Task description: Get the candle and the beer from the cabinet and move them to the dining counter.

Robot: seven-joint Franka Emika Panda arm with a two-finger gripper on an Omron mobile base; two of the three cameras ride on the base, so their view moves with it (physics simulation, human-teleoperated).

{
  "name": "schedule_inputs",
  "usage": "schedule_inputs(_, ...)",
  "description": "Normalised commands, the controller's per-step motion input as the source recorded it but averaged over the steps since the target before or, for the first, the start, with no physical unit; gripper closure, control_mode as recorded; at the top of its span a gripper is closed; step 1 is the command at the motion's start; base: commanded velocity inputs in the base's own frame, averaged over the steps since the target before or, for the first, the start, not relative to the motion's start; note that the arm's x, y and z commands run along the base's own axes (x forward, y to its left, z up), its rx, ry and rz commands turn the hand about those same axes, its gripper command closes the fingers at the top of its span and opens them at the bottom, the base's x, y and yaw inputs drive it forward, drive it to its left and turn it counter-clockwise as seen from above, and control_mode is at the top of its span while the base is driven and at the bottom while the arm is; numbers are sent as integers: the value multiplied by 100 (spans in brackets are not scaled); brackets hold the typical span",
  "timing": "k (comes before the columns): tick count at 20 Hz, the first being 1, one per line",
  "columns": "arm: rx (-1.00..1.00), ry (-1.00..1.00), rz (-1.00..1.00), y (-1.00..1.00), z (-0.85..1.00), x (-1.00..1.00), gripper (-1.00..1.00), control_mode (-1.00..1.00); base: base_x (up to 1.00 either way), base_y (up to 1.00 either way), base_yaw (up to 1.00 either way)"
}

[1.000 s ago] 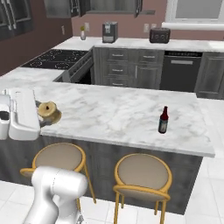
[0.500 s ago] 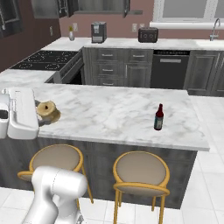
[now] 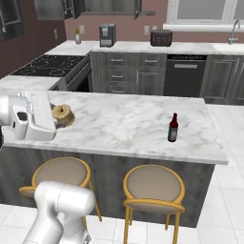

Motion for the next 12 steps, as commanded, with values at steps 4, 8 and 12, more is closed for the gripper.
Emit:
schedule_inputs(4, 0, 0, 0, 0, -29, 68, 100, -100, 0, 0, 0)
schedule_inputs(8, 0, 0, 0, 0, -38, 81, 100, -100, 0, 0, 0)
schedule_inputs(12, 0, 3, 0, -3, -55, 81, 100, -100, 0, 0, 0)
